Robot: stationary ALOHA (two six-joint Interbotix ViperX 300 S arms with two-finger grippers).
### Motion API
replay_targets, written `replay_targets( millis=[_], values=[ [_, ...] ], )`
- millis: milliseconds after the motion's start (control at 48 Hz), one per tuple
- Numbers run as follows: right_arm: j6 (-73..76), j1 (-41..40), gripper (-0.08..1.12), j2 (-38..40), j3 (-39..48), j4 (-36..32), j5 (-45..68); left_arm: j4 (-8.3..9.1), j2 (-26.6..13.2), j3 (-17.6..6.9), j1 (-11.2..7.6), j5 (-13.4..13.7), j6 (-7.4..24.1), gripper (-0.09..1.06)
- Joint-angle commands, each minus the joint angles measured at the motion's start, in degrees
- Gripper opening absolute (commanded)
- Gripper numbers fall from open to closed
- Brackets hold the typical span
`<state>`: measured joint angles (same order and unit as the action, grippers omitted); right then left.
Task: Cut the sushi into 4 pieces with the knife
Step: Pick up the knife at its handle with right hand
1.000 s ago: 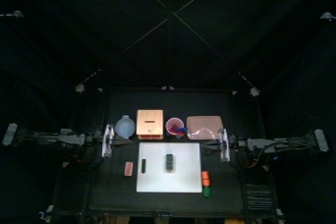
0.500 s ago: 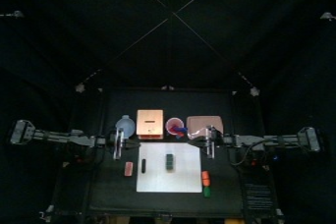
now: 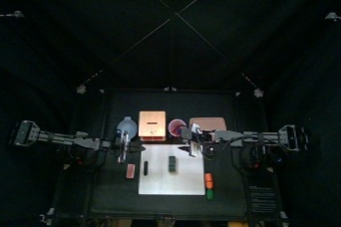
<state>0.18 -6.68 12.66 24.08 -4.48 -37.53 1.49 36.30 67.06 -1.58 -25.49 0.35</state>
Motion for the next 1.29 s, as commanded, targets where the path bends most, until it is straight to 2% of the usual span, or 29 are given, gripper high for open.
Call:
replay_targets(
  millis=[21,146,458,812,1188,1292],
  values=[
    [0.09,-0.18,0.97,-1.05,-4.66,-3.52,-5.10,0.18,-0.09,-1.23,0.09,-0.53,0.09,0.06],
    [-0.26,-0.18,0.92,-3.96,-8.00,-5.54,-10.46,0.18,-0.09,-1.14,0.09,-0.53,0.09,0.06],
    [-1.05,0.09,0.91,-13.18,-14.85,-8.35,-23.64,0.18,-0.09,-0.70,0.18,-0.53,0.09,0.06],
    [-2.64,-0.09,0.89,-17.58,-19.07,-10.55,-29.53,0.18,-0.09,-0.18,0.18,-0.53,0.09,0.06],
    [-3.78,-0.62,0.71,-20.74,-21.45,-11.16,-33.22,0.18,-0.09,0.18,0.18,-0.53,0.09,0.06],
    [-3.78,-0.79,0.70,-21.18,-21.45,-11.16,-33.75,0.18,-0.09,0.44,0.26,-0.53,0.09,0.06]
  ],
)
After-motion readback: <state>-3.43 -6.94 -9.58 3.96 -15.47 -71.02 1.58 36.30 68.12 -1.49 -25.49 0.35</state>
